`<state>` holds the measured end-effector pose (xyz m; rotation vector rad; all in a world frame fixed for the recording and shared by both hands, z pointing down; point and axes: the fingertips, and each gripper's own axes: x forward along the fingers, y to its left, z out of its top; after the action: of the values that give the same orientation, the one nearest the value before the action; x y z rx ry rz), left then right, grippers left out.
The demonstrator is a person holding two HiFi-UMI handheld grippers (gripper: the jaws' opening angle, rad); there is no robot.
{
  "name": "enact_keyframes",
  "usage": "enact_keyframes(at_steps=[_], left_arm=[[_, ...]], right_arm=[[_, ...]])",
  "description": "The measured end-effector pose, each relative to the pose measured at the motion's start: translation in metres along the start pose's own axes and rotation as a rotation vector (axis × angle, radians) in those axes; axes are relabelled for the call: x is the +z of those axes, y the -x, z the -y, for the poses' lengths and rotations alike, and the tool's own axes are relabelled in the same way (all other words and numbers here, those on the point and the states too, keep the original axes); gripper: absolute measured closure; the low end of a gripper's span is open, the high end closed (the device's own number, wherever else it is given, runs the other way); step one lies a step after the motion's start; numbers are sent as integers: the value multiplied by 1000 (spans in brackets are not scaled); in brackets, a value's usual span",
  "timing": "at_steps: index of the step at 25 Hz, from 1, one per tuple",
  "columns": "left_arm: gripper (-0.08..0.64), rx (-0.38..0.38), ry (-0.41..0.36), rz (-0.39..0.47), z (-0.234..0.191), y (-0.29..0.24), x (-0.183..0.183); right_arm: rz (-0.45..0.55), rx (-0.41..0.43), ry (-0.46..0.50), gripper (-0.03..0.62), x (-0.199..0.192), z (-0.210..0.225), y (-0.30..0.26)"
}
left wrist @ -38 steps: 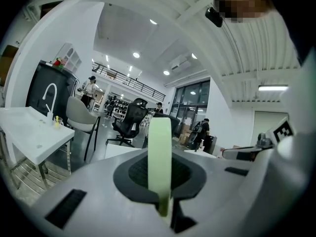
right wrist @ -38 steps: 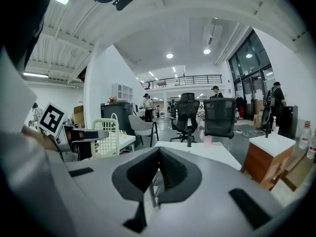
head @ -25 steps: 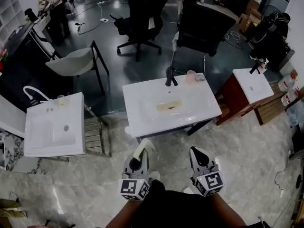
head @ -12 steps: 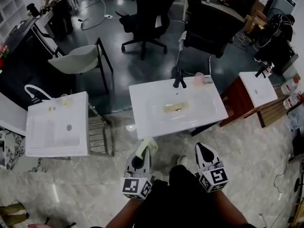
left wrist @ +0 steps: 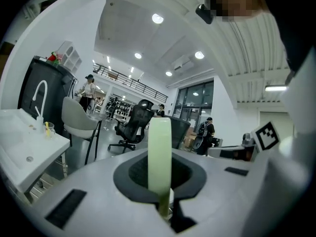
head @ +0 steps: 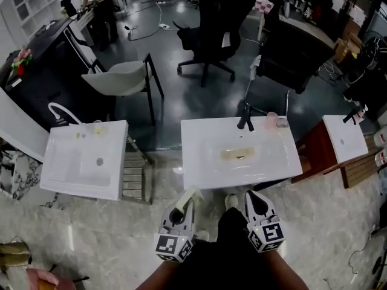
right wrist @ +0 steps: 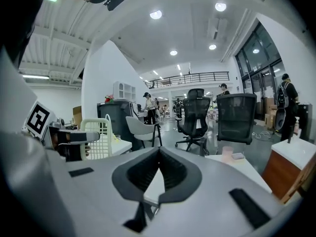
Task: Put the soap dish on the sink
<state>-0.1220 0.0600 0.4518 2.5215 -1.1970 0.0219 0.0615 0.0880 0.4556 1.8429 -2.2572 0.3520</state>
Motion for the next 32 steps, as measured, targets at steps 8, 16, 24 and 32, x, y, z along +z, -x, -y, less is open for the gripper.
enact_keyframes(at_steps=[8,16,24,32], left_arm=[[540,80,11,-21,5,-64,3],[540,140,40,-64,5,-154,4],[540,171,173,-94,7,-223,-1],[540,238,171,-144,2,-263,-6]], right_arm=[[12,69,-19,594,10,60,-48],[-3,124,-29,594,23,140,-106],[-22,180,-42,594,31,202,-149],[-40,277,-52,594,39,226,-184]])
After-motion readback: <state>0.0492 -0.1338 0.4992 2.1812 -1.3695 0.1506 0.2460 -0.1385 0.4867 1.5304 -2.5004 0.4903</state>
